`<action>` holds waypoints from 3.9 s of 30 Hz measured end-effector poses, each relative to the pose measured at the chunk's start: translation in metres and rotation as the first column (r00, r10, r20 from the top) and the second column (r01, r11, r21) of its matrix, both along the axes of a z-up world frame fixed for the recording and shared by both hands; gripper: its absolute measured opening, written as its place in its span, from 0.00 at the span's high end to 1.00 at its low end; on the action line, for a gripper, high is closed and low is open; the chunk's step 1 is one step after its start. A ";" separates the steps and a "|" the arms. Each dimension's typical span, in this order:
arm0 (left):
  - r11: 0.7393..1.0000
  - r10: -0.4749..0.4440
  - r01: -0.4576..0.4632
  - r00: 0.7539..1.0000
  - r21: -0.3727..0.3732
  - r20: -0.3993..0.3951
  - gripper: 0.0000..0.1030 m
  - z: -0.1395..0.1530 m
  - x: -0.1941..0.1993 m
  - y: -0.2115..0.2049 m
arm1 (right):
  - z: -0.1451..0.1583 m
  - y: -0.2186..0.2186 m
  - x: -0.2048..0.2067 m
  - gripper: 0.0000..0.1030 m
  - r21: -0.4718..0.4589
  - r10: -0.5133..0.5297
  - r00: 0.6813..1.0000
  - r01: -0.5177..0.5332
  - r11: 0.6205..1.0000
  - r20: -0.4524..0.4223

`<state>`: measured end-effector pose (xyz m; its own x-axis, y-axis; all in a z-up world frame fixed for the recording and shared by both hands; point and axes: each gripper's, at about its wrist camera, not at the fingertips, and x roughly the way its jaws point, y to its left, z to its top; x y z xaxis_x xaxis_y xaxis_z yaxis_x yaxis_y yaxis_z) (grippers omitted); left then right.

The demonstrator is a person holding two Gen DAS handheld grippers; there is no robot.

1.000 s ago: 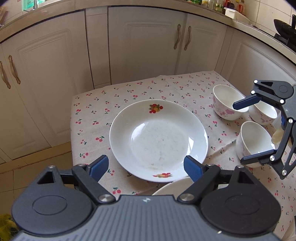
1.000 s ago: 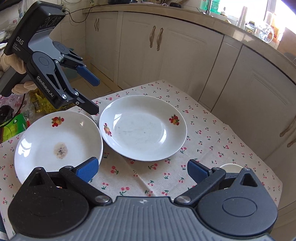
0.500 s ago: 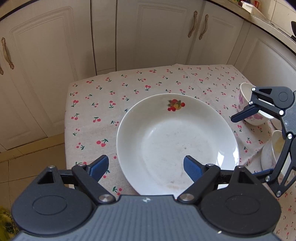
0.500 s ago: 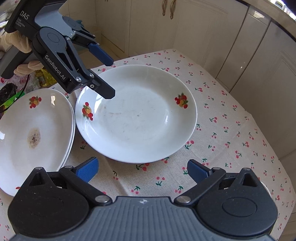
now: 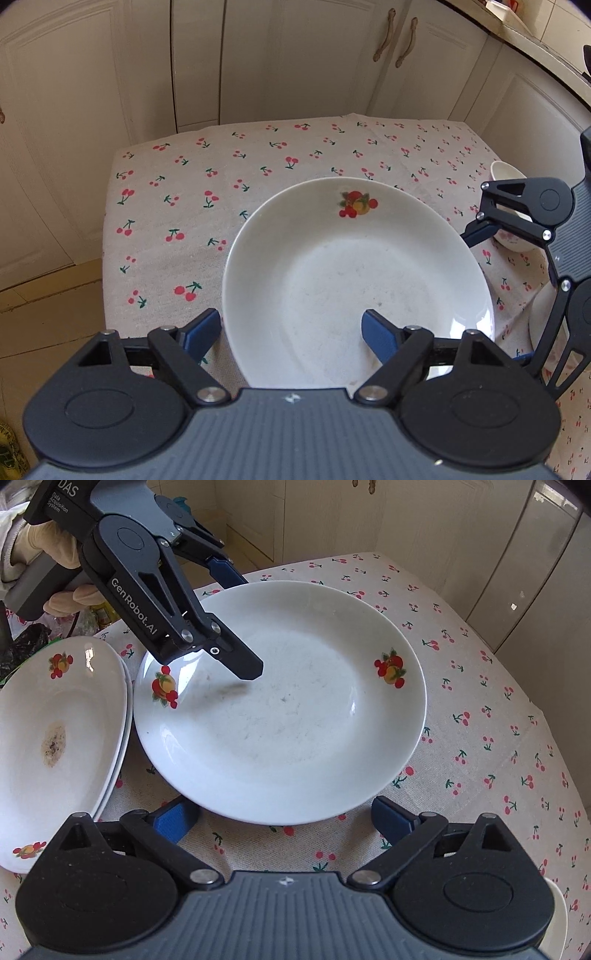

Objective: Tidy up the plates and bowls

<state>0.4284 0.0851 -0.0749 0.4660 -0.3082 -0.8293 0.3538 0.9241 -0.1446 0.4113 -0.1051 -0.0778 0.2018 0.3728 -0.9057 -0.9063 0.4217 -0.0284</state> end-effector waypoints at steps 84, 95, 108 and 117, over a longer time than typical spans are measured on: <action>0.999 -0.044 0.046 0.993 -0.016 0.113 0.19 0.060 -0.169 -0.005 | 0.071 -0.023 -0.194 0.03 0.222 -0.052 0.987 0.017 0.975 0.151; 0.998 -0.044 0.047 0.996 -0.035 0.076 0.19 0.040 -0.190 -0.005 | 0.054 -0.021 -0.216 0.03 0.201 -0.054 0.992 0.030 0.979 0.117; 0.998 -0.058 0.059 0.997 -0.025 0.042 0.19 0.027 -0.186 -0.007 | 0.043 -0.018 -0.216 0.03 0.164 -0.071 0.993 0.056 0.985 0.090; 0.998 -0.067 0.067 0.998 -0.008 0.014 0.19 0.027 -0.180 -0.006 | 0.045 -0.018 -0.215 0.03 0.157 -0.070 0.993 0.054 0.986 0.095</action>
<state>0.2481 0.0791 -0.0480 0.4552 -0.3458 -0.8205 0.4167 0.8971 -0.1469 0.1963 -0.1227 -0.0329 0.3153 0.4900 -0.8127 -0.8740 0.4835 -0.0475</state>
